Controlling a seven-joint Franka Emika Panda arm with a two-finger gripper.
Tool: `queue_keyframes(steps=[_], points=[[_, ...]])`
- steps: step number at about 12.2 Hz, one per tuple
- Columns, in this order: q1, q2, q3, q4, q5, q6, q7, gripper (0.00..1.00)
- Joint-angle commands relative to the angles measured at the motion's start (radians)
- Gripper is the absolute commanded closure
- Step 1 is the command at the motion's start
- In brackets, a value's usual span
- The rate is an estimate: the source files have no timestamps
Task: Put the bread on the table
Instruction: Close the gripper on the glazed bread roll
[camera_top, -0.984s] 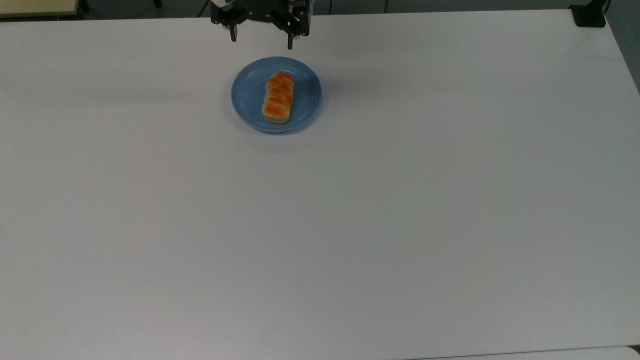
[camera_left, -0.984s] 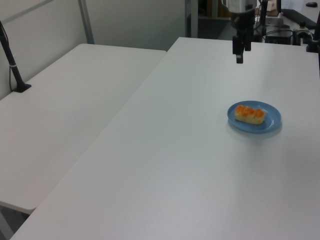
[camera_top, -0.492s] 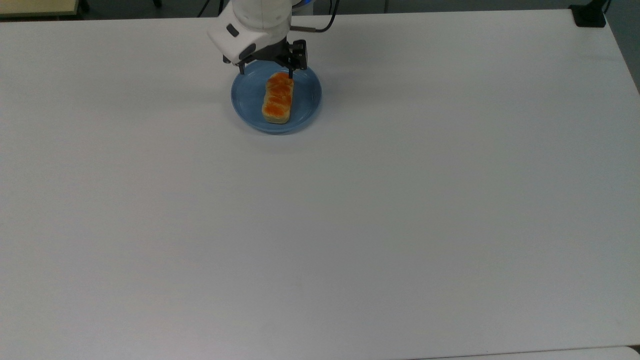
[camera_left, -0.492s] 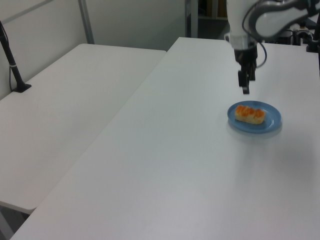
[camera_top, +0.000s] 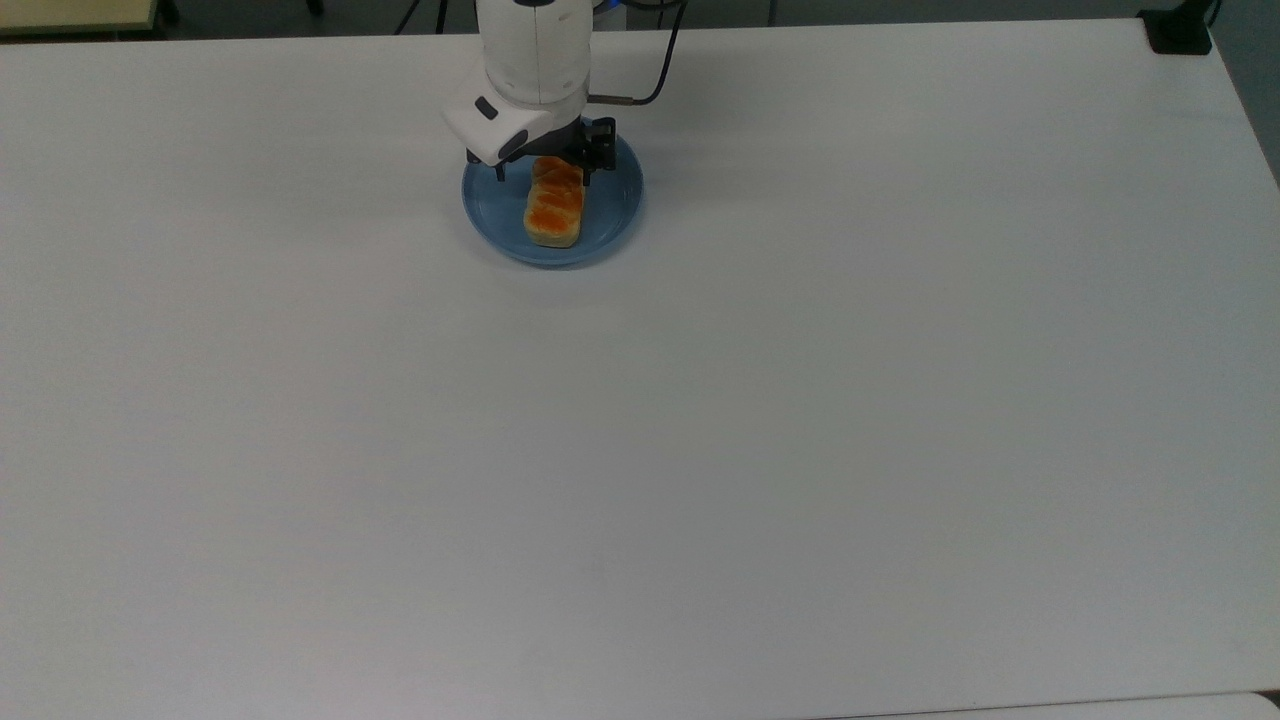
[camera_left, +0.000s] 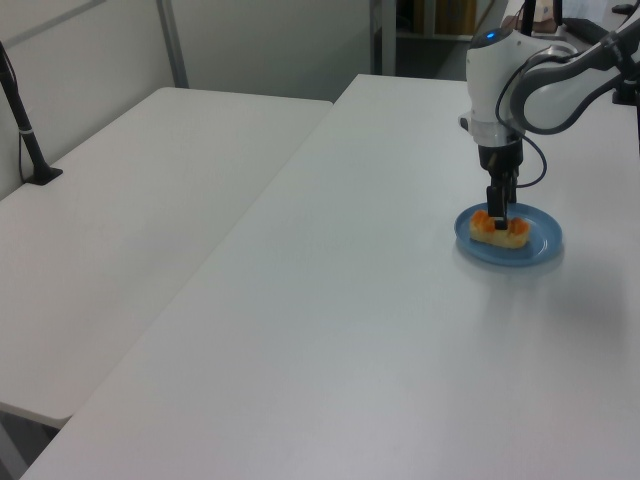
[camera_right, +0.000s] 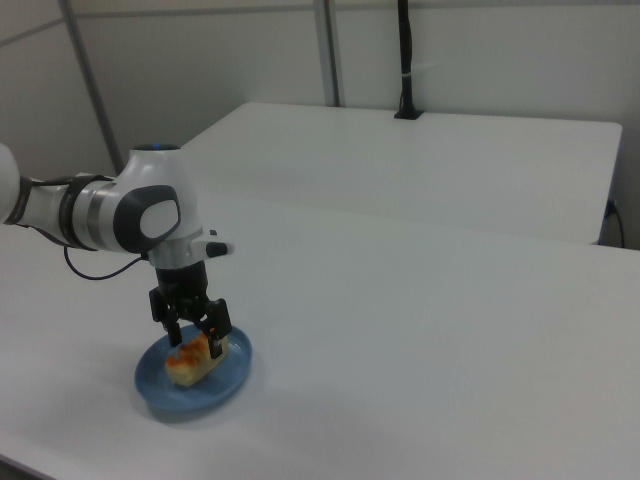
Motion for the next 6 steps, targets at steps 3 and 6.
queue_keyframes(steps=[3,6], points=[[0.029,0.027,-0.016,-0.028,0.025,0.083,-0.012,0.52],[0.026,0.012,-0.016,-0.014,0.025,0.025,-0.014,0.75]])
